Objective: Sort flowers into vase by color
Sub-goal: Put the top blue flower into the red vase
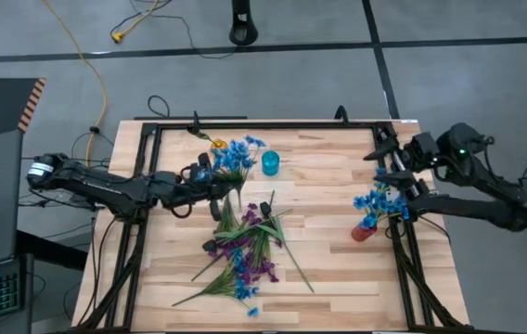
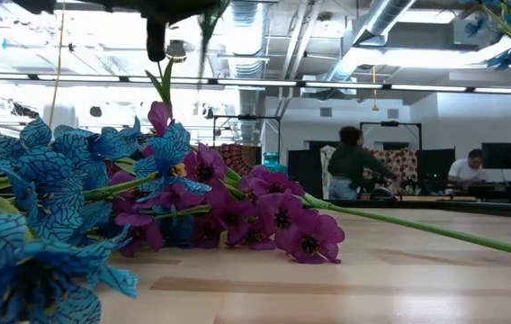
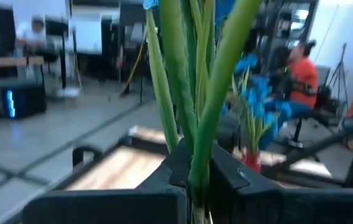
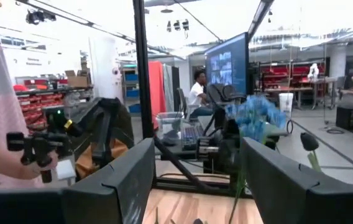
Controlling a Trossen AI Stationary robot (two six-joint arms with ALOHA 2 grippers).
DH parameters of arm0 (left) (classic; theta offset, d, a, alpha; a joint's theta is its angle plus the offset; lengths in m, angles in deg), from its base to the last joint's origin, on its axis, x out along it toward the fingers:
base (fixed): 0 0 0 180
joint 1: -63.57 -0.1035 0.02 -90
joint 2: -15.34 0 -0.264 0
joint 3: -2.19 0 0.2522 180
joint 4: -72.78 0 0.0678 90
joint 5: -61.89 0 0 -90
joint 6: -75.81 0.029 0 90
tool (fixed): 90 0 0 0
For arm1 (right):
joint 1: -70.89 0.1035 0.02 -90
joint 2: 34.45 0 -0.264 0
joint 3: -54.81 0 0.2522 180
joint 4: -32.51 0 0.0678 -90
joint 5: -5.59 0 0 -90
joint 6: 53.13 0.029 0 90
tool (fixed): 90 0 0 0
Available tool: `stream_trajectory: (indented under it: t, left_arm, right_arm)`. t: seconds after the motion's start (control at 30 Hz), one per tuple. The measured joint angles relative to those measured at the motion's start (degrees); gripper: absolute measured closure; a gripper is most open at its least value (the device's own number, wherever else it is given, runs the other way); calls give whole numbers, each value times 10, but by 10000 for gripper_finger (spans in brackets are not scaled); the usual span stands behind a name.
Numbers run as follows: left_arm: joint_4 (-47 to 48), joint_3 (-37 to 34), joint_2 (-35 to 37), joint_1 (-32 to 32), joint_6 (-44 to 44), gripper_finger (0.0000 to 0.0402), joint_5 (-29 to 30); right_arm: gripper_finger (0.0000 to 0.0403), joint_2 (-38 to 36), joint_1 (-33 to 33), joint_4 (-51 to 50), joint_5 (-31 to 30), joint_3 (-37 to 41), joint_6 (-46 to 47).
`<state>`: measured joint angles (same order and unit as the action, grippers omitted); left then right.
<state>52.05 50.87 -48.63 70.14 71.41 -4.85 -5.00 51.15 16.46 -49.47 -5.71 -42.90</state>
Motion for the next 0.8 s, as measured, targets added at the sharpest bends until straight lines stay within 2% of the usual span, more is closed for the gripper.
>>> stream_trajectory:
  t: [0.1, 0.33, 0.6, 0.8]
  left_arm:
    - [-65, 13, -32, -13, 31, 390, -20]
    - [-69, 125, -110, -46, 84, 390, -85]
    - [16, 314, -218, -85, 109, 390, -180]
    - [85, 450, -307, -95, 109, 390, -188]
  right_arm:
    - [138, 15, 29, 12, -27, 0, -13]
    - [138, 32, 52, 25, -57, 0, -32]
    - [138, 57, 52, 28, -61, 0, -32]
    - [138, 77, 51, 29, -66, 0, -32]
